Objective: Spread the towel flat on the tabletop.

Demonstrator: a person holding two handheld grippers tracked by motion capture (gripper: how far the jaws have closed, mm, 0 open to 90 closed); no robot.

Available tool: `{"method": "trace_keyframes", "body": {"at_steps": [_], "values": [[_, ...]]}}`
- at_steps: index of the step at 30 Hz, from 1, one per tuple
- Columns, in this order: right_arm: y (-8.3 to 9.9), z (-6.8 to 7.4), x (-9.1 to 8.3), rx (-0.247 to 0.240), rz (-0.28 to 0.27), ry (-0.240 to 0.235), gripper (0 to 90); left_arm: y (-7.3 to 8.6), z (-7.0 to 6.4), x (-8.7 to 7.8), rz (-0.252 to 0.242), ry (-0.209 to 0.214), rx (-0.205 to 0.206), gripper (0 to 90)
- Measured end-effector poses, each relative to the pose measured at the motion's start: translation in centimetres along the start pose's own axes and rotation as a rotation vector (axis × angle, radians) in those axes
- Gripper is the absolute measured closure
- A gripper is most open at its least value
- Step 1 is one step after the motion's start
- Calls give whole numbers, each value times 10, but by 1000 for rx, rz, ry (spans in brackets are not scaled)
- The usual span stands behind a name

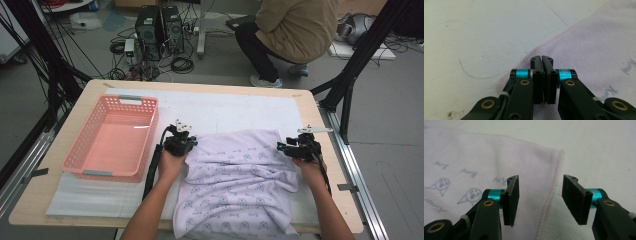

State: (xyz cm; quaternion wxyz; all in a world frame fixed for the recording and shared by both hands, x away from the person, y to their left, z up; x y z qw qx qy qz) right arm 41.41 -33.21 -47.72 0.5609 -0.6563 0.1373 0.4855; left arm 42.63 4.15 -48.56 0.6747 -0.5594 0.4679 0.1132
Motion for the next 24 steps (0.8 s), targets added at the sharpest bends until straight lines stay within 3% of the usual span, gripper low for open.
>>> {"method": "trace_keyframes", "body": {"at_steps": [5, 7, 9, 12, 13, 15, 16, 21, 24], "values": [[-4, -1, 10, -6, 16, 8, 479, -5, 16, -6, -76, -16, -91, 880], [-8, 0, 15, -17, 27, 9, 473, -5, 18, -7, -84, -15, -103, 880], [-13, 4, 20, -46, 38, 2, 479, -7, 17, -9, -103, -5, -103, 880], [-18, 9, 28, -95, 62, 35, 541, -10, 13, -11, -128, 27, -106, 879], [-20, 8, 29, -94, 65, 29, 583, -10, 11, -12, -131, 38, -99, 879], [-23, 7, 29, -99, 72, 15, 804, -12, 4, -13, -139, 63, -84, 878], [-24, 7, 29, -112, 78, 10, 836, -12, 1, -14, -140, 76, -75, 879], [-29, 1, 31, -104, 63, 29, 862, -21, -11, -19, -154, 107, -62, 879], [-30, -7, 31, -82, 39, 62, 865, -36, -12, -24, -173, 87, -39, 879]]}}
Point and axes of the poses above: each handheld gripper's, and its own axes: x roughly forward along the jaws, y roughly out of its underside, z roughly to its left, the point moved 6 cm from there along x, roughly forward along the jaws, and after that the axes turned 13 degrees about z, right-handed, at the moved point
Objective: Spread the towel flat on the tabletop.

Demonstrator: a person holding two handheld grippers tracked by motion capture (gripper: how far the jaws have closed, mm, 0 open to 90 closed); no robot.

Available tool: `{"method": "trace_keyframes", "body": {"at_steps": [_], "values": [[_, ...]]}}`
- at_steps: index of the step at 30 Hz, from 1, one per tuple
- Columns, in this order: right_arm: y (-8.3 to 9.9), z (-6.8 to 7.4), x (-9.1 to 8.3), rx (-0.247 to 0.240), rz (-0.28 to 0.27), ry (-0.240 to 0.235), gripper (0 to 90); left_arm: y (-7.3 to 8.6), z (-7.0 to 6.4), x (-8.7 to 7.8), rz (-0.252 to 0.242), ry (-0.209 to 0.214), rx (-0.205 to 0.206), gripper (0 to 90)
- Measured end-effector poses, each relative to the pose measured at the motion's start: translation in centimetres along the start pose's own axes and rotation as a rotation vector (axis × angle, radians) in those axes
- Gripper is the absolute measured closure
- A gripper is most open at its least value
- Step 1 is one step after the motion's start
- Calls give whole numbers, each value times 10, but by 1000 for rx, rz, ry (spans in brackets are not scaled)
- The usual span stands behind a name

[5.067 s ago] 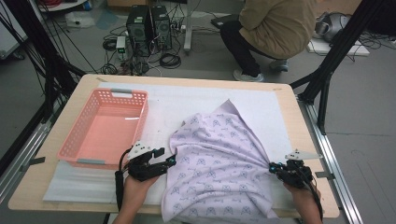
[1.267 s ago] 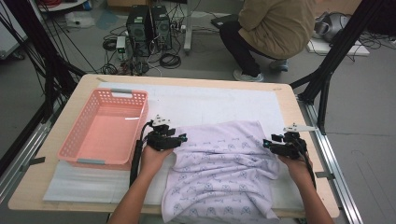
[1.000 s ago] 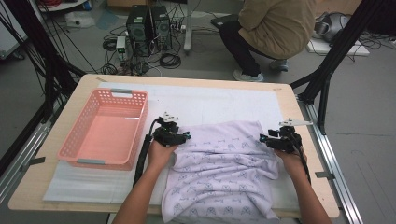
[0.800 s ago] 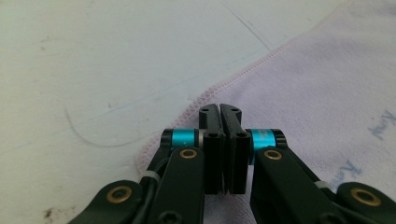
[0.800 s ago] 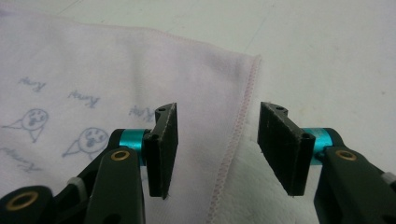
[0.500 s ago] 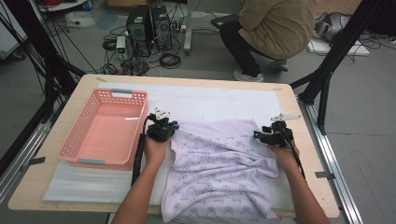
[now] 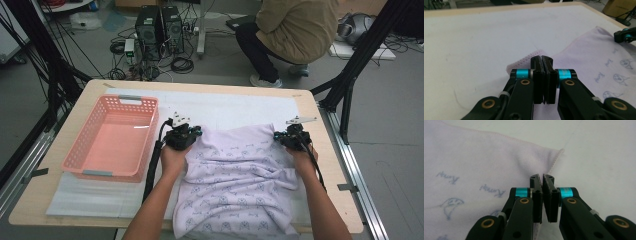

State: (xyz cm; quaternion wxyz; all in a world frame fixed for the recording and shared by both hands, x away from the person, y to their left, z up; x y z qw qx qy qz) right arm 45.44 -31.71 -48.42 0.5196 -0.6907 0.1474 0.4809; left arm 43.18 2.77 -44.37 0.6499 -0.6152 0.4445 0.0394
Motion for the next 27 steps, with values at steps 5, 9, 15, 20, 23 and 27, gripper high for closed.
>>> {"method": "trace_keyframes", "body": {"at_steps": [5, 9, 15, 20, 23, 27], "values": [[-3, -15, -2, 51, -38, 42, 866, -11, 23, 12, 45, -55, -23, 879], [-15, -21, -6, 79, -84, 47, 866, -21, 39, 20, 50, -74, -48, 880], [-35, -27, -14, 107, -145, 142, 866, -34, 46, 20, -4, -99, -111, 728], [-31, -33, -15, 170, -133, 87, 718, -25, 34, 20, 71, -11, -88, 494], [-31, -32, -21, 180, -144, 57, 663, -24, 22, 19, 47, 21, -60, 474], [-32, -22, -34, 156, -155, -14, 634, -13, 10, 18, 32, 50, -27, 441]]}}
Point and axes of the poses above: each handheld gripper's, and its own axes: x roughly forward along the jaws, y roughly out of its underside, z roughly to its left, the point moved 6 cm from there along x, roughly forward along the jaws, and after that the axes turned 13 degrees about z, right-handed, at the moved point
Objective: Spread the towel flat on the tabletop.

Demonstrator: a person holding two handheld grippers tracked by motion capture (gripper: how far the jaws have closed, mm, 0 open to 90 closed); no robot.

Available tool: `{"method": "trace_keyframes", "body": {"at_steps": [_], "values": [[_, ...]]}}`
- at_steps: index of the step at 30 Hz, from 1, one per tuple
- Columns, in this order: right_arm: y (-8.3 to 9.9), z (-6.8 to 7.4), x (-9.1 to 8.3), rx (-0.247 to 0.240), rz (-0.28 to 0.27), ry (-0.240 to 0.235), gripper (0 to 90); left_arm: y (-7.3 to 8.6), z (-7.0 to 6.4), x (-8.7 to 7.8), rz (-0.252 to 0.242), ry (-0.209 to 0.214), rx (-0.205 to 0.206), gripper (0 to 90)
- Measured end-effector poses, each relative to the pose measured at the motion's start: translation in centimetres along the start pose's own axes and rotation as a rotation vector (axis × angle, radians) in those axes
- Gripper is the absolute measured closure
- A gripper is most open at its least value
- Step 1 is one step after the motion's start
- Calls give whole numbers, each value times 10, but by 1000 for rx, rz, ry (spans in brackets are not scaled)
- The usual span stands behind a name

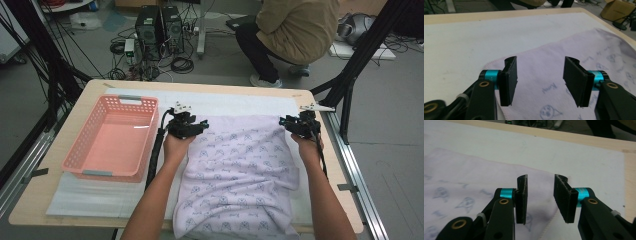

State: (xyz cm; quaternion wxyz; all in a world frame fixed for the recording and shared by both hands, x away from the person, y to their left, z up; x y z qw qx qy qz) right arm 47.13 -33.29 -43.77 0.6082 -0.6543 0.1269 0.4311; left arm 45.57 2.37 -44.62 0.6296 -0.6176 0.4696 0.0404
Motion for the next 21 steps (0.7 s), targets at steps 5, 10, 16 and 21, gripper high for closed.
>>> {"method": "trace_keyframes", "body": {"at_steps": [5, 10, 16, 21], "values": [[5, 8, -16, -42, 7, -39, 607, 17, -4, -5, 5, 9, 0, 434], [19, 14, -29, -46, 13, -75, 562, 33, -8, -14, 89, 32, 19, 379], [39, 27, -43, -79, 47, -84, 518, 54, -18, -25, 103, 31, 49, 375], [58, 38, -54, -124, 63, -96, 511, 70, -27, -19, 221, 39, 88, 340]]}}
Point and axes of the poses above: each handheld gripper's, and its own axes: x roughly forward along the jaws, y roughly out of its underside, z roughly to its left, the point moved 6 cm from there along x, roughly forward along the jaws, and after that the axes turned 13 degrees about z, right-handed, at the moved point
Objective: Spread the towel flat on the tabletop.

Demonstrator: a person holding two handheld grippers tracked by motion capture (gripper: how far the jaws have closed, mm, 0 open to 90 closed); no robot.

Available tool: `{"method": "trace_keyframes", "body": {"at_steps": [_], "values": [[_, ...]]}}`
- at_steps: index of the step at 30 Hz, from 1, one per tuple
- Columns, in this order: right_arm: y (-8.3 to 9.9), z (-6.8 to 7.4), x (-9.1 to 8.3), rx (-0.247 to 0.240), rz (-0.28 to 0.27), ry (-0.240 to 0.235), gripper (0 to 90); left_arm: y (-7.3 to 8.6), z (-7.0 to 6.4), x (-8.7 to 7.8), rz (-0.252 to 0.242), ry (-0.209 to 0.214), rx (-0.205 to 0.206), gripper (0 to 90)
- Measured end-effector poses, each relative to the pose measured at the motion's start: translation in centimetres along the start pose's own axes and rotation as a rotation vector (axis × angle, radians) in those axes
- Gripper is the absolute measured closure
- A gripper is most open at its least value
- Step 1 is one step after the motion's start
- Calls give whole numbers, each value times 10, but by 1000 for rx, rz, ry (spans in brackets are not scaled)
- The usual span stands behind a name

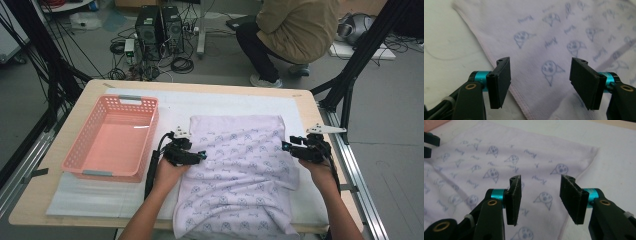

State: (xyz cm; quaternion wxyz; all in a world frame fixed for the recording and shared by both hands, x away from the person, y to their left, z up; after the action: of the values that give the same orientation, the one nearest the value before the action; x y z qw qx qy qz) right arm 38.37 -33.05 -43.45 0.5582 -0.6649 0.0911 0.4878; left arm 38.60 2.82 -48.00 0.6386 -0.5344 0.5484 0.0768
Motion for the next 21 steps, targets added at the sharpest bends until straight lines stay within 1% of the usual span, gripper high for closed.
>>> {"method": "trace_keyframes", "body": {"at_steps": [1, 2, 3, 4, 6, 7, 8, 9, 10, 11, 12, 13, 14, 15, 17, 18, 20, 21], "values": [[3, 2, -1, -2, 6, 3, 510, 1, -2, 2, 25, -17, 32, 353], [6, 3, -1, -10, 4, 4, 510, 2, -4, 4, 37, -65, 65, 420], [8, 4, -2, -11, 1, 1, 510, 1, -5, 5, 38, -115, 96, 483], [10, 5, -2, 0, 4, -2, 509, 0, -5, 5, 27, -118, 93, 575], [13, 5, -2, 0, 2, -3, 507, -1, 0, 4, 15, -127, 62, 804], [15, 5, -1, 1, 5, -1, 505, -2, 3, 5, 11, -115, 46, 849], [17, 5, 0, 4, 10, -3, 503, -3, 7, 4, -1, -121, 20, 859], [19, 5, 2, 5, 17, -4, 502, -4, 12, 2, -20, -142, 4, 863], [22, 5, 3, 4, 27, -6, 500, -5, 18, 0, -48, -153, -26, 867], [24, 6, 5, 7, 37, -8, 497, -6, 24, -3, -76, -153, -62, 868], [25, 5, 8, 6, 45, -6, 495, -7, 29, -6, -102, -169, -83, 869], [27, 4, 10, 12, 57, -2, 489, -8, 35, -9, -121, -191, -93, 870], [28, 3, 14, 12, 69, 6, 480, -8, 39, -11, -136, -201, -111, 871], [28, 2, 17, 16, 78, 10, 472, -8, 42, -12, -142, -199, -125, 873], [28, 3, 24, 23, 89, 2, 468, -9, 48, -13, -152, -218, -126, 885], [26, 4, 27, 24, 94, 3, 464, -9, 50, -13, -162, -222, -134, 885], [24, 8, 34, 10, 102, -8, 460, -10, 52, -12, -171, -212, -148, 885], [23, 11, 38, 1, 114, -13, 462, -9, 51, -11, -167, -208, -142, 885]]}}
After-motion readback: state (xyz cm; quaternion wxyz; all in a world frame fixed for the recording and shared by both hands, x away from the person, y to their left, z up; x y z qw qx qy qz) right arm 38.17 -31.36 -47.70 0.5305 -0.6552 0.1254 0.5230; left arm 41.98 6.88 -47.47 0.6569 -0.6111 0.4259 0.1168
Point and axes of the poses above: each handheld gripper's, and its own axes: x roughly forward along the jaws, y roughly out of its underside, z roughly to its left, the point moved 6 cm from there along x, roughly forward along the jaws, and after that the axes turned 13 degrees about z, right-handed, at the moved point
